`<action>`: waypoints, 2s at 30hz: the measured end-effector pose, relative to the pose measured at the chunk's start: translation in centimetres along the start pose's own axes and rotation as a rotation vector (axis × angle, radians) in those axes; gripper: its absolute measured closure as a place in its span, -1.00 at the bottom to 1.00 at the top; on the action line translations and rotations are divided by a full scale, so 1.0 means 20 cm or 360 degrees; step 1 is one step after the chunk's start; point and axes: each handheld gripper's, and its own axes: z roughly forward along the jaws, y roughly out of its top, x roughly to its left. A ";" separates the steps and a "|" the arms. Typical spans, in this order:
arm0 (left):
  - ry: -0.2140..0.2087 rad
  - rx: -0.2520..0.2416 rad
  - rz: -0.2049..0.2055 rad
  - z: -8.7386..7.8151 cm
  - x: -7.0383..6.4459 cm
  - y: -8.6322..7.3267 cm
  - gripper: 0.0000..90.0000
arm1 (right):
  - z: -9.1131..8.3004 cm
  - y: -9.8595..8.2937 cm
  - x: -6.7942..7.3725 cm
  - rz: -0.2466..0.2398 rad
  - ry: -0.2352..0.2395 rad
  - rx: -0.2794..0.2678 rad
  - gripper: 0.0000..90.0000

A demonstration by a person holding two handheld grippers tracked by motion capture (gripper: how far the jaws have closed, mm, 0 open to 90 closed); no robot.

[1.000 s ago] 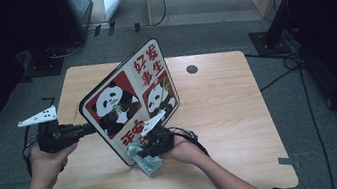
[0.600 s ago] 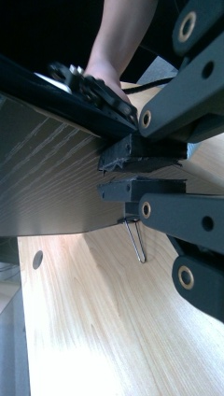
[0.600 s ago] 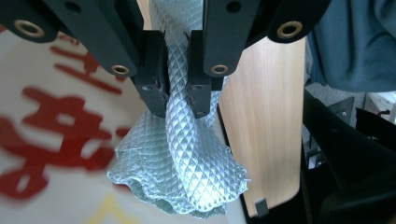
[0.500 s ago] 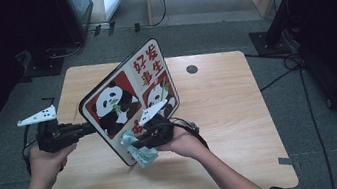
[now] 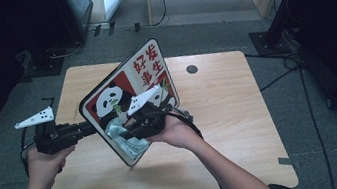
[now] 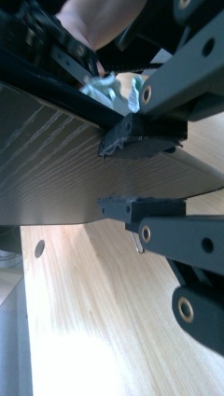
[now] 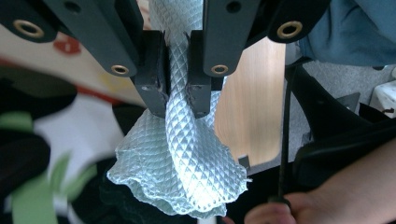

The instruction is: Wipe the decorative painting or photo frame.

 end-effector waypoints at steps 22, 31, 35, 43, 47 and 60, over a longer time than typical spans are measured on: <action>0.0078 0.0025 -0.0027 -0.03 0.04 -0.05 0.25 | -0.04 0.39 0.16 -0.0219 0.0066 -0.0086 0.80; 0.0106 -0.0009 -0.0024 -0.06 0.05 -0.07 0.21 | -0.01 0.52 0.20 -0.0278 0.0090 -0.0095 0.80; 0.0111 -0.0010 -0.0035 -0.06 0.05 -0.08 0.21 | 0.01 0.51 0.17 -0.0228 0.0081 -0.0089 0.80; 0.0136 -0.0008 -0.0020 -0.07 0.04 -0.10 0.19 | 0.00 0.48 0.13 -0.0184 0.0108 -0.0116 0.80; 0.0143 -0.0016 -0.0016 -0.08 0.03 -0.11 0.15 | -0.01 0.47 0.12 -0.0186 0.0117 -0.0125 0.80; 0.0172 -0.0028 -0.0007 -0.09 0.03 -0.13 0.03 | 0.01 0.42 0.08 -0.0158 0.0145 -0.0099 0.80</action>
